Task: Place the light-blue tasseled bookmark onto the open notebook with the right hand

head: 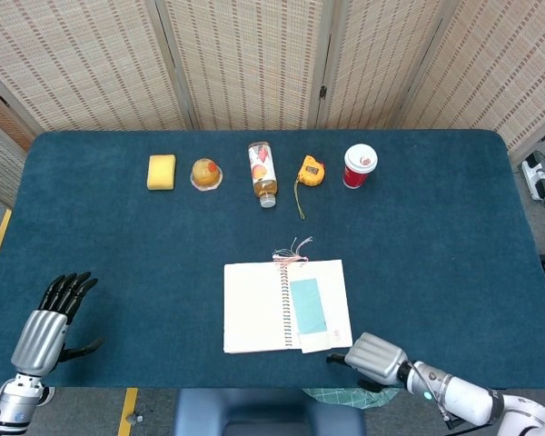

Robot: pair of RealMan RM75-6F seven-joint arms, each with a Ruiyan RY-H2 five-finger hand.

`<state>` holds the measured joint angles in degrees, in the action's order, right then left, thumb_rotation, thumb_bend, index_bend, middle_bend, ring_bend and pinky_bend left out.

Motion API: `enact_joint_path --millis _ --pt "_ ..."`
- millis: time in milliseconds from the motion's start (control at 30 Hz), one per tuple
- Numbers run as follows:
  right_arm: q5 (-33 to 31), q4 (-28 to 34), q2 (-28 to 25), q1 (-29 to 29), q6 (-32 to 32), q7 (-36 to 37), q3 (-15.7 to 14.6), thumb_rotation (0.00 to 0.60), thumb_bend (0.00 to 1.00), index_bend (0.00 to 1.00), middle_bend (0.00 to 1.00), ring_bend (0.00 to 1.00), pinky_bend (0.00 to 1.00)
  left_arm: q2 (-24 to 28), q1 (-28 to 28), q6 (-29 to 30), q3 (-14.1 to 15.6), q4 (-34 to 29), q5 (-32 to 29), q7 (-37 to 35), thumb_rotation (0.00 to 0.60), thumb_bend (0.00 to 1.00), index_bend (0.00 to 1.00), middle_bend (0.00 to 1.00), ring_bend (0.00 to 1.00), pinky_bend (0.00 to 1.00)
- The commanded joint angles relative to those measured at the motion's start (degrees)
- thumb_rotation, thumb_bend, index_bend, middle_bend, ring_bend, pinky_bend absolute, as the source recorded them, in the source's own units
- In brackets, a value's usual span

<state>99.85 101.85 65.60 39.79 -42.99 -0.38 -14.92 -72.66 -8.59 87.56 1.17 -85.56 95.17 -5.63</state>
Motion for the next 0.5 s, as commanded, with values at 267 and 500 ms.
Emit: enact_joint_path --millis 267,500 --pt "-1.61 -1.26 2.38 0.37 0.91 -0.72 1.70 0.600 0.45 0.22 0.80 0.89 0.93 0.05 0.03 0.03 -0.05 0.01 -0.10 -0.21 0.600 0.14 0.14 0.11 0.03 0.05" --pt "-2.72 -1.95 3.60 0.50 1.48 -1.69 2.48 0.600 0.45 0.21 0.79 0.89 0.93 0.05 -0.05 -0.24 -0.03 0.14 -0.20 -0.39 0.600 0.14 0.14 0.11 0.03 0.05"
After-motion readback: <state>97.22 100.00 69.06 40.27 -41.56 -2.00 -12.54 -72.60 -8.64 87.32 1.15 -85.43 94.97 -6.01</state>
